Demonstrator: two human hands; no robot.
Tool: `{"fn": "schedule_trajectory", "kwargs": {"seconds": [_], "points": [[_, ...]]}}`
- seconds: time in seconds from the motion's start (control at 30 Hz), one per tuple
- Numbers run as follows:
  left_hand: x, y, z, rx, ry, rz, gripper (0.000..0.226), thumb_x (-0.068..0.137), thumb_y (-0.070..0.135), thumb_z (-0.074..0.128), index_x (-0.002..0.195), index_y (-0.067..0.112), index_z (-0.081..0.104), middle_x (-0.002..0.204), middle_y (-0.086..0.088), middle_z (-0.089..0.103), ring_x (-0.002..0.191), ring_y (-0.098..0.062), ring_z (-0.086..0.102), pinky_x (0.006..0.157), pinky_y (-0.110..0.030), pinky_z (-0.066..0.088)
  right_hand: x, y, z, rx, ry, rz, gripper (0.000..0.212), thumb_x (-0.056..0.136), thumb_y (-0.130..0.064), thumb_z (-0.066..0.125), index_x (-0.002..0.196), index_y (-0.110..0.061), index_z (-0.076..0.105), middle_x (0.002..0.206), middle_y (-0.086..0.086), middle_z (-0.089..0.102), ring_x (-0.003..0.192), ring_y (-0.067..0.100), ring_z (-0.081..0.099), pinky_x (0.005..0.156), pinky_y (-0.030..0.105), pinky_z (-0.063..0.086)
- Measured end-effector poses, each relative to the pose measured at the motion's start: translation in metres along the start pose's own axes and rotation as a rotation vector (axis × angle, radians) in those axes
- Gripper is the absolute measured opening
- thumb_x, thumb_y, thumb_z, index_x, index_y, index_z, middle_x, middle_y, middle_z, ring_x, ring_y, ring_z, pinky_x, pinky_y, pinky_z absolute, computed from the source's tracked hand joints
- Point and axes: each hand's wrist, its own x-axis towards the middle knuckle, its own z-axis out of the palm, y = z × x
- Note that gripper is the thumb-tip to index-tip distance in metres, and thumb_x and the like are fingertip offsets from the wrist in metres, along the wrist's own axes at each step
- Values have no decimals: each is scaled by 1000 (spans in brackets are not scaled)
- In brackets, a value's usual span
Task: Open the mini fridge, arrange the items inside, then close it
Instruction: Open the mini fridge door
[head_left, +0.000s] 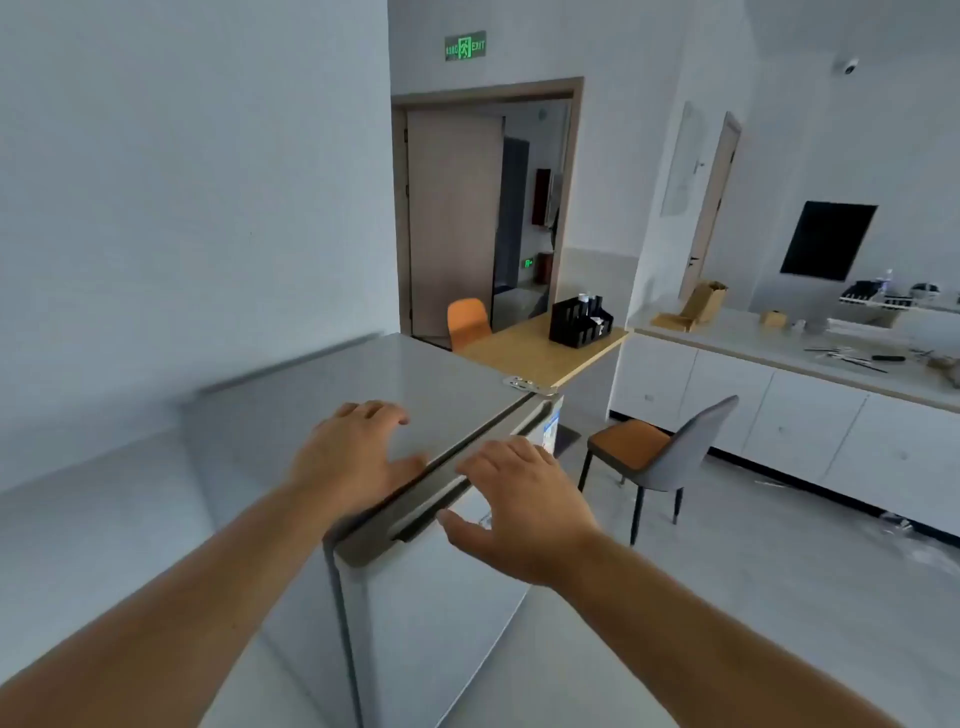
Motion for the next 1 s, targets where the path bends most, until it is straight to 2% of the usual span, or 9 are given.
{"fn": "schedule_trajectory", "kwargs": {"seconds": [0.13, 0.27, 0.33, 0.43, 0.5, 0.6, 0.8, 0.9, 1.0], "points": [[-8, -19, 24, -69, -141, -67, 72, 84, 83, 43, 137, 36, 53, 149, 8, 57, 133, -21, 50, 104, -44, 47, 0, -24, 38, 10, -55, -161, 56, 94, -70, 47, 120, -25, 67, 118, -5, 65, 113, 16, 52, 104, 38, 44], [-8, -26, 35, -166, -90, -123, 68, 81, 83, 44, 131, 39, 58, 139, 12, 63, 127, -16, 53, 98, -39, 48, 0, -31, 65, 21, -4, -239, 50, 94, -66, 52, 120, -26, 68, 112, -5, 67, 107, 17, 55, 104, 38, 44], [-6, -26, 36, -156, -93, -123, 67, 80, 82, 45, 131, 40, 57, 139, 13, 63, 127, -16, 53, 95, -39, 46, -1, -37, 71, 54, 42, -223, 47, 92, -65, 55, 114, -26, 69, 105, -7, 67, 101, 17, 56, 102, 38, 45], [-6, -27, 39, -154, -104, -122, 67, 79, 83, 46, 133, 43, 56, 142, 13, 61, 130, -17, 52, 96, -40, 45, -1, -41, 73, 130, 85, -182, 42, 91, -65, 56, 102, -27, 69, 91, -9, 58, 89, 15, 50, 91, 33, 46], [-6, -28, 39, -166, -117, -132, 69, 79, 85, 45, 133, 45, 55, 142, 14, 60, 130, -16, 52, 94, -39, 45, -8, -39, 73, 152, 95, -169, 42, 89, -67, 57, 96, -26, 66, 85, -12, 47, 83, 12, 41, 82, 28, 39], [-7, -28, 40, -170, -127, -144, 69, 79, 86, 43, 133, 46, 55, 142, 15, 60, 131, -15, 51, 98, -40, 47, -22, -26, 67, 140, 82, -172, 45, 89, -70, 57, 93, -26, 64, 82, -12, 41, 81, 7, 34, 79, 24, 31], [-7, -30, 41, -152, -142, -147, 72, 77, 91, 40, 132, 46, 54, 142, 17, 59, 132, -15, 49, 99, -42, 46, -46, -7, 41, 176, 34, -178, 55, 95, -74, 44, 80, -23, 58, 75, -9, 45, 72, 9, 38, 65, 27, 39], [-7, -31, 42, -137, -148, -155, 71, 78, 91, 40, 132, 47, 52, 142, 16, 58, 132, -15, 48, 98, -42, 45, -56, -2, 29, 195, 23, -68, 47, 94, -72, 46, 77, -28, 49, 72, -12, 46, 67, 9, 42, 59, 26, 40], [-5, -32, 42, -121, -156, -144, 69, 79, 89, 39, 133, 47, 50, 142, 15, 58, 131, -17, 49, 97, -43, 46, -62, 4, 19, 220, 7, 89, 40, 91, -74, 45, 82, -35, 43, 76, -14, 47, 64, 7, 46, 56, 20, 40]]}}
